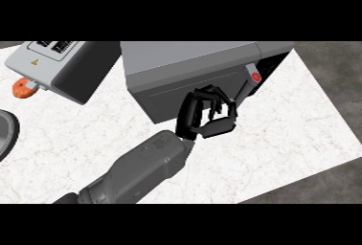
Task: Pick up the milk, place it into the microwave and close the microwave
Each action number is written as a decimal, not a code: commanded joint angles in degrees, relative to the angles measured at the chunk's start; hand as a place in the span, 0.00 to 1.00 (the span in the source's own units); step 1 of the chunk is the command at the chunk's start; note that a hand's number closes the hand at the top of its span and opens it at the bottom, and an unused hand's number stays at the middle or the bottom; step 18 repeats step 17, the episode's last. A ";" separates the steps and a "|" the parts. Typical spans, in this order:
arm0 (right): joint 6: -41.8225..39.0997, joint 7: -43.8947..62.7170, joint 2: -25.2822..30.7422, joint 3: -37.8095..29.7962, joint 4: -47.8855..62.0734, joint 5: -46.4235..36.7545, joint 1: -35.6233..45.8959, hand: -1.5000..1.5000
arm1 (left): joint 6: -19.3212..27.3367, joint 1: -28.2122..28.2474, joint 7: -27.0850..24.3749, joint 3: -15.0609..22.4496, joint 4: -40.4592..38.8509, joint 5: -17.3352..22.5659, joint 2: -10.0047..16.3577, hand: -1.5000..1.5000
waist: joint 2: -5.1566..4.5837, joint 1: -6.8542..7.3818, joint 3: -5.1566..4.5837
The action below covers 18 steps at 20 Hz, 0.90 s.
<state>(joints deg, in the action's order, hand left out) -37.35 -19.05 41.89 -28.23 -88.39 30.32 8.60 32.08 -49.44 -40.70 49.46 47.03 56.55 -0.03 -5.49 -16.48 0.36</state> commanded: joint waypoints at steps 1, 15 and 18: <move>-1.08 -0.02 0.99 -0.63 2.73 1.35 1.17 0.00 | -0.92 -5.74 1.38 -3.26 -4.79 1.46 0.03 1.00 | -0.85 -0.10 -0.15; -4.31 -0.06 4.09 -1.07 8.60 3.58 5.06 0.00 | -1.13 -7.18 -0.07 -1.06 -5.74 4.25 0.03 1.00 | -0.82 0.40 -0.17; -4.72 -0.29 4.17 -1.37 10.05 3.75 5.03 0.00 | -0.97 -7.13 -0.62 -0.74 -5.88 4.39 0.03 1.00 | -1.02 0.27 -0.01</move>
